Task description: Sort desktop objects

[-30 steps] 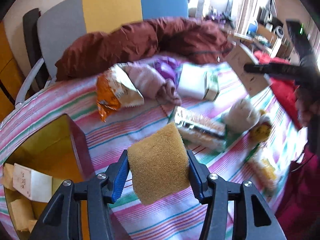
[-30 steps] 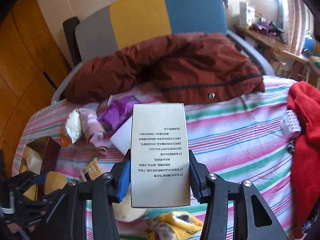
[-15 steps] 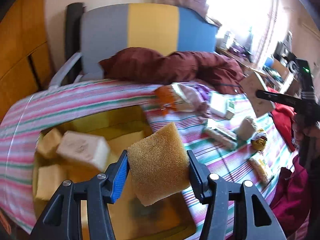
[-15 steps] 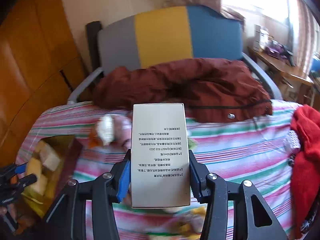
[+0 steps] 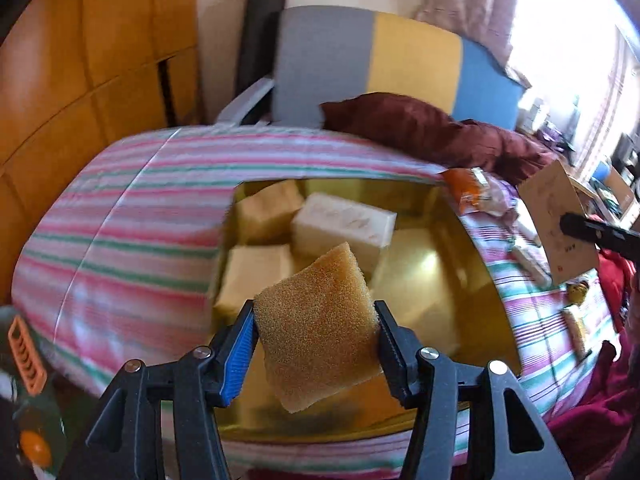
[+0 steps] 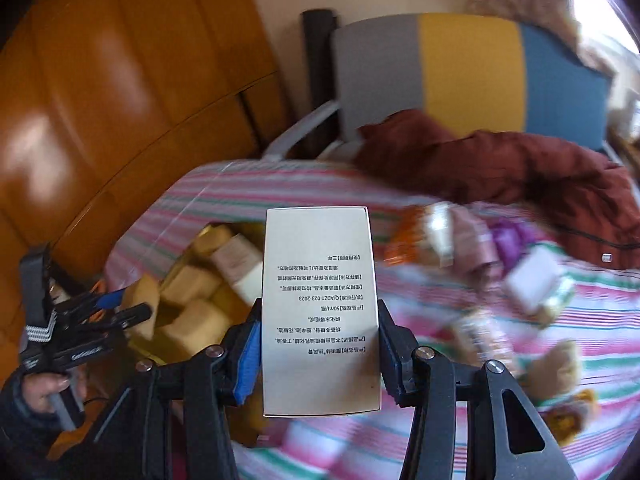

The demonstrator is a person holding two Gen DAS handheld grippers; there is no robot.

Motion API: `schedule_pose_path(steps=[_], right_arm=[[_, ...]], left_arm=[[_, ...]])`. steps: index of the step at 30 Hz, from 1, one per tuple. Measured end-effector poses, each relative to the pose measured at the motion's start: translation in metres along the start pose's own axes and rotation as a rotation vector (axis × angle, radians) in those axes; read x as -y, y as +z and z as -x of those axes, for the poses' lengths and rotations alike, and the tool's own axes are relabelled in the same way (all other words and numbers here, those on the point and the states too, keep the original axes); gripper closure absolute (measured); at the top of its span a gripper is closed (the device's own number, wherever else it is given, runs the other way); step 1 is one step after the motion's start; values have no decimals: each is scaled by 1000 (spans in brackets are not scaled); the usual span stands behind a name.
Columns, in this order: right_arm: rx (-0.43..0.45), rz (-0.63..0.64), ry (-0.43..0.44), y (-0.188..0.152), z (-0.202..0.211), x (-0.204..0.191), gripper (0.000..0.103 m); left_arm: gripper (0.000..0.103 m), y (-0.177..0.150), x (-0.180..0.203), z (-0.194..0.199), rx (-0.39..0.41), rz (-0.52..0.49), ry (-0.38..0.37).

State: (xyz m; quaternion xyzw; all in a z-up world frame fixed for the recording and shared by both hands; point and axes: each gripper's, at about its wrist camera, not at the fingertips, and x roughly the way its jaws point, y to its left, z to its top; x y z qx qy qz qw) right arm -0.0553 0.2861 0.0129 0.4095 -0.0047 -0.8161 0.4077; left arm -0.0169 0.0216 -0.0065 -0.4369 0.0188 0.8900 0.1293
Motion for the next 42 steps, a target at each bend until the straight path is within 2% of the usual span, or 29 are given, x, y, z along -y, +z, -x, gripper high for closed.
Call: schedule_pose_path(steps=[6,9,11,16,22,29,37,40,42], right_arm=[[-84,-7,37,-13,-39,-40,53],[-110,-55,35,-14,-58,-52,50],[-144,-88,71,-18,-70,-59,49],[-184,-90,110,-27,-82,-71,45],[-211,-89,97,-41,-83,-69,45],[-200,-64,70,-53,-70,-63,40],[-166,14,25,-64,-49,-63,33],[-163,25,6,-68,-43,-57,32],[-167,18,-5,-70,-40,-50,31]], left_arm=[[43,-20,-28,-14,-58,53,21],[39,-26,-33,-21,-80,75,21],[38,-28,-34,-23,-80,85,25],[23,-32,-38,-22,-75,97,16],[23,-31,-41,-17,-50,126,30],[24,-20,-35,9,45,105,59],[26,-14,-21,20,79,78,48],[32,-14,-17,23,83,77,34],[32,-14,-15,25,90,72,27]])
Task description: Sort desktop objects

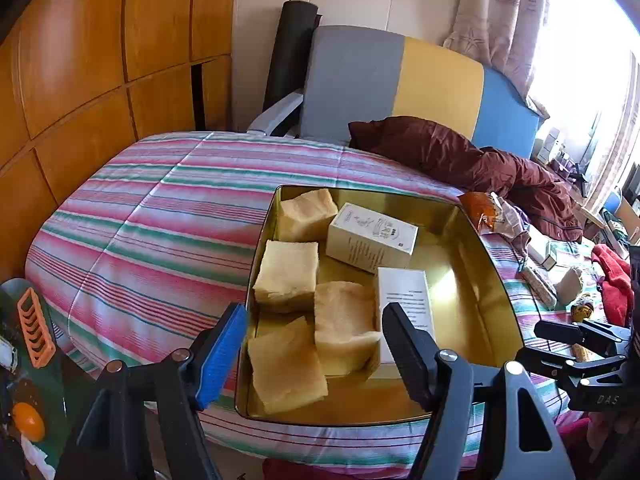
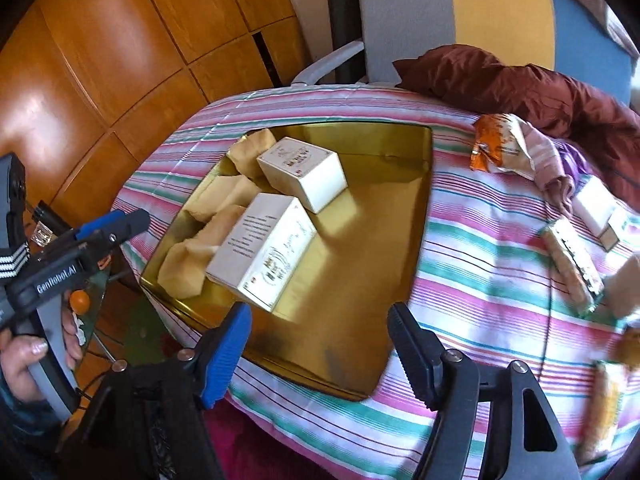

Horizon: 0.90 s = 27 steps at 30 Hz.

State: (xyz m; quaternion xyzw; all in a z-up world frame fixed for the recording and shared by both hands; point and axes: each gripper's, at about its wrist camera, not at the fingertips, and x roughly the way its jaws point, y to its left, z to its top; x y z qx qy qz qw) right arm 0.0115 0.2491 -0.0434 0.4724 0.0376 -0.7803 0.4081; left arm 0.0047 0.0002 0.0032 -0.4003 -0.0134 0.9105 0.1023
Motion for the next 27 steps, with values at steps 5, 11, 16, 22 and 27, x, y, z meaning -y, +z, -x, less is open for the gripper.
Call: schedule_pose_path(steps=[5,11,16,22,27], right_arm=[[-4,-57,-45,-7,10,28,31],[-9,-126,-124,-16,30,70,28],[-14,-237,-194,-31,61,118,25],[-10,-401,-301,-50,109,180,25],[-84,-470,-355,-55,119,219,25]], left_arm=[[32,4,11,5,14,-37,-18],[32,11,34,5,16,-108,-57],[32,12,59,2,4,-166,-132],[32,11,90,2,-5,-233,-205],[32,9,113,-2,-29,-275,-254]])
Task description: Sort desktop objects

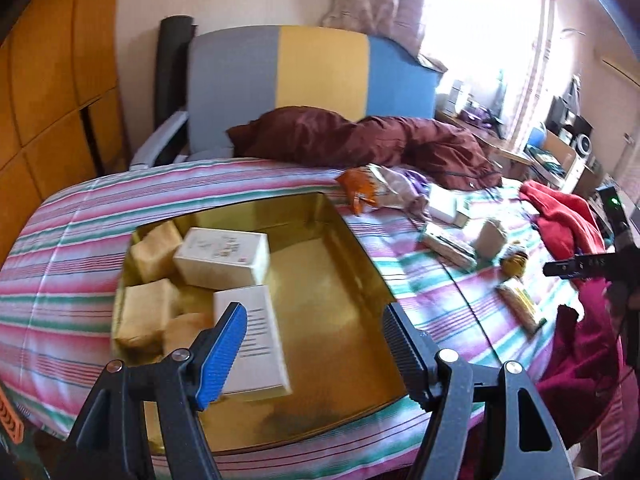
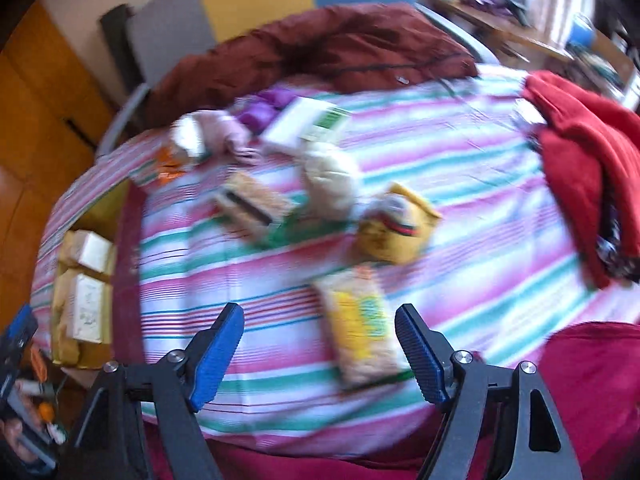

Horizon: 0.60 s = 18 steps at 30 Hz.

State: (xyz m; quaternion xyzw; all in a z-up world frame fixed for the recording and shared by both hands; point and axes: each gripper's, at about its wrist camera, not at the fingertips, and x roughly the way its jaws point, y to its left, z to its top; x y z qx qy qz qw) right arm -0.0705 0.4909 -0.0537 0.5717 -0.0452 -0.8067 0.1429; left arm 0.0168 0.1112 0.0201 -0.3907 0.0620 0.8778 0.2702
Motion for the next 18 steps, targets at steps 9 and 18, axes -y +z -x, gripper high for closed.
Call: schedule_pose_path(steps=[9,18], right_arm=[[-137,71,13,5,-40,5,25],[-239,80,-83,6,-79,8,25]], left_arm=[[32,2,30,-17,-59,-77,-62],[32,17,55,-30,-96,-107,-140]])
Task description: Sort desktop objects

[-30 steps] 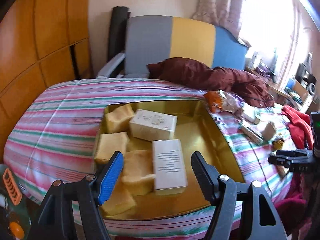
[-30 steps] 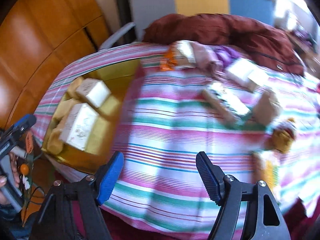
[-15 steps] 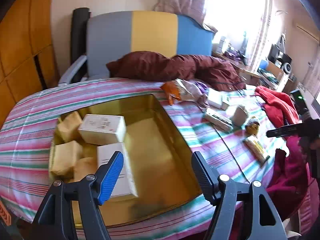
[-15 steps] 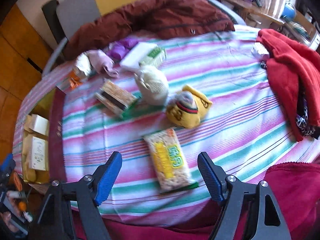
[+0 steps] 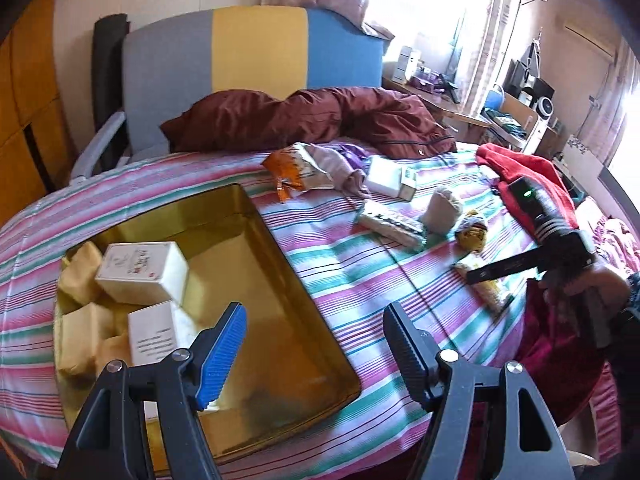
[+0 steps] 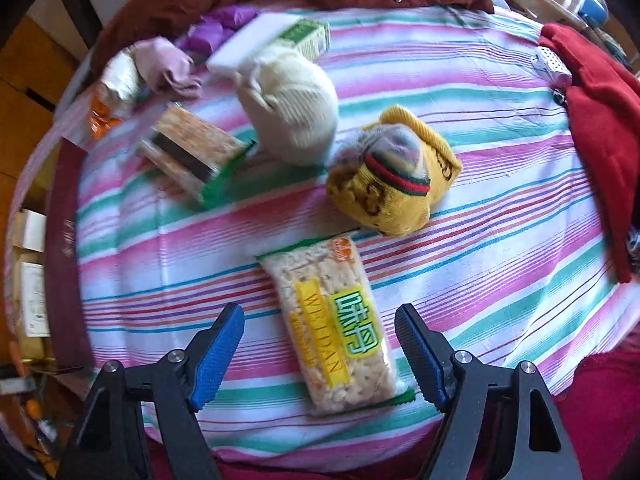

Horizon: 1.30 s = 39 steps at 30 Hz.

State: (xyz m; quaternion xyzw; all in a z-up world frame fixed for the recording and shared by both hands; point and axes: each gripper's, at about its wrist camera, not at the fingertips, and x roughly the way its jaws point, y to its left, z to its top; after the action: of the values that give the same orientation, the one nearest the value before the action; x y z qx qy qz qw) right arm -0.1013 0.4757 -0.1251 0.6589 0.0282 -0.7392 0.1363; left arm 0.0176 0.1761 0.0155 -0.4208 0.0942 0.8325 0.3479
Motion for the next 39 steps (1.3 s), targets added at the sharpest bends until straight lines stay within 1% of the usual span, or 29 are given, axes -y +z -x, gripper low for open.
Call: schedule_pose_path(steps=[1,3,4,6,7,9,12,15,18,22,25,26,29,34,39], right_arm=[[-12,4,-5,0,-3,0,25],[-39,27,-10,1,-9,-2,31],[-46,51,-24,0,-10,-6,32],[-34,108,-49,-2,-9,-13,37],[-28,117,-40,-2,-8,-14,40],[-13,126,-33,-3,-4,-14,49],[9,117,-20,-3,0,-10,52],[16,118,-15,-4,4,-8,53],[15,144,-31,-7,5,-11,53],[18,122,-16,-8,10,-4,52],[18,129,-16,-10,14,-3,52],[18,132,-9,-11,15,-2,52],[16,129,-2,-13,19,1,52],[14,127,7,-17,24,5,50],[11,131,14,-22,31,8,46]], left_arm=[[32,2,1,-1,-3,2,-8],[32,6,6,-7,-12,0,-22],[32,8,8,-10,-17,-4,-27],[32,13,14,-16,-30,-14,-38],[32,15,16,-19,-40,-14,-43],[32,22,20,-29,-75,1,-62],[32,31,24,-47,-142,51,-127],[32,40,31,-64,-189,96,-176],[32,52,39,-81,-217,124,-192],[32,69,49,-107,-258,162,-215],[33,76,53,-132,-312,228,-251],[33,78,53,-144,-339,263,-257],[35,81,52,-168,-389,338,-264],[35,89,54,-194,-413,379,-224],[35,100,55,-218,-431,416,-184]])
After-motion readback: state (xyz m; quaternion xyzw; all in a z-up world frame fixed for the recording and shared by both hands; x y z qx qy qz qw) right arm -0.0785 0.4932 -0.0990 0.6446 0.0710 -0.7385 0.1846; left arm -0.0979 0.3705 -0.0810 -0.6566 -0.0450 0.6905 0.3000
